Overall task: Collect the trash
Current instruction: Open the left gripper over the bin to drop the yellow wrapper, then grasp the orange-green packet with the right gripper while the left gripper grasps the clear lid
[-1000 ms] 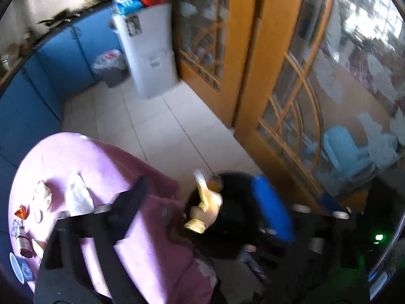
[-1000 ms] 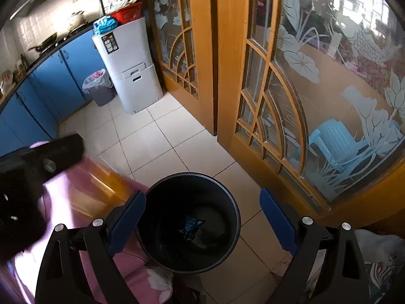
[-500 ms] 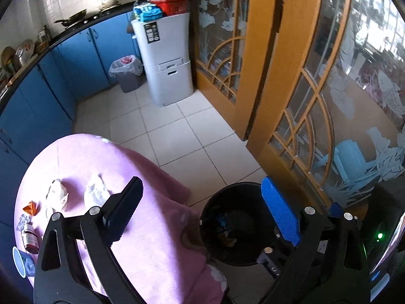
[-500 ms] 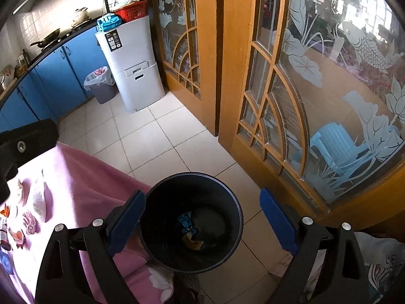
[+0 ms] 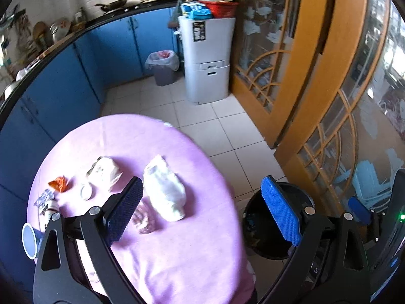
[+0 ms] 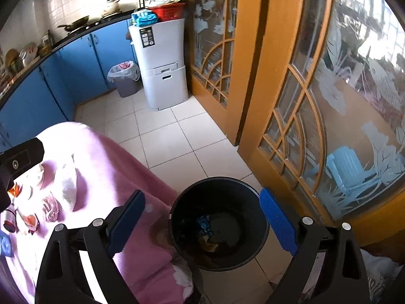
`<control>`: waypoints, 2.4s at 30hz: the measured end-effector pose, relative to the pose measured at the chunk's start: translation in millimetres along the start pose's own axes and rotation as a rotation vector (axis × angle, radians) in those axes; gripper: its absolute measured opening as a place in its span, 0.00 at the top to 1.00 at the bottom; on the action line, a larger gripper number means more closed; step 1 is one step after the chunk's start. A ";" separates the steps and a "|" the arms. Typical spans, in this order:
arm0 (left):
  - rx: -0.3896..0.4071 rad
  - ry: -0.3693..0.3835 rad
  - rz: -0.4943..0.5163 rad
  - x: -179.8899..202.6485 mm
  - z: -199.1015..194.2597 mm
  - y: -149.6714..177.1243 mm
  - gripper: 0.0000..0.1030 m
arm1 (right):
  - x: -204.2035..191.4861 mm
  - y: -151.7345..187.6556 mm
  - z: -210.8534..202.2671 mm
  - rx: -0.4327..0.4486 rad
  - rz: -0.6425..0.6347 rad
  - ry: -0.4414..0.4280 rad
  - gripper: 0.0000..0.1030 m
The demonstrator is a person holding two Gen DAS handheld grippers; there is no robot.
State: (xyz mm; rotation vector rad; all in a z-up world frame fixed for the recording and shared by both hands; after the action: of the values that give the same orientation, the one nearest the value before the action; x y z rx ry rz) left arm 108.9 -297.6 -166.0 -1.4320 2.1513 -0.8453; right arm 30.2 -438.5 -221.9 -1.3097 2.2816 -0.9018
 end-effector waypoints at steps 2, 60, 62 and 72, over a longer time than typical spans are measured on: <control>-0.002 -0.003 -0.016 -9.6 -2.9 3.8 0.09 | -7.3 0.3 -3.0 0.002 -0.012 -0.006 0.13; -0.364 -0.202 -0.410 -253.6 14.8 178.2 0.12 | -261.4 56.6 -7.6 -0.231 -0.412 -0.453 0.13; -0.362 -0.204 -0.430 -262.5 14.2 180.3 0.12 | -272.1 59.8 -7.3 -0.242 -0.432 -0.475 0.13; -0.333 -0.057 -0.317 -229.7 20.4 161.0 0.08 | -291.0 46.7 -20.6 -0.167 -0.492 -0.456 0.14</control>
State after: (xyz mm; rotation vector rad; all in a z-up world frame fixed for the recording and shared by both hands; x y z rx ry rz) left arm 101.8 -44.7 -288.8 -1.9756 2.1264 -0.5544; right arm 136.0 -163.3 -240.4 -1.9670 1.7396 -0.4771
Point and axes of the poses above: each gripper's, at about its wrist camera, not at the fingertips, and z roughly the way its jaws point, x to its right, y to its underside, the point moved 2 cm from there along z, roughly the way its jaws point, and after that the axes turned 6 degrees about x, right-handed, at the moved point
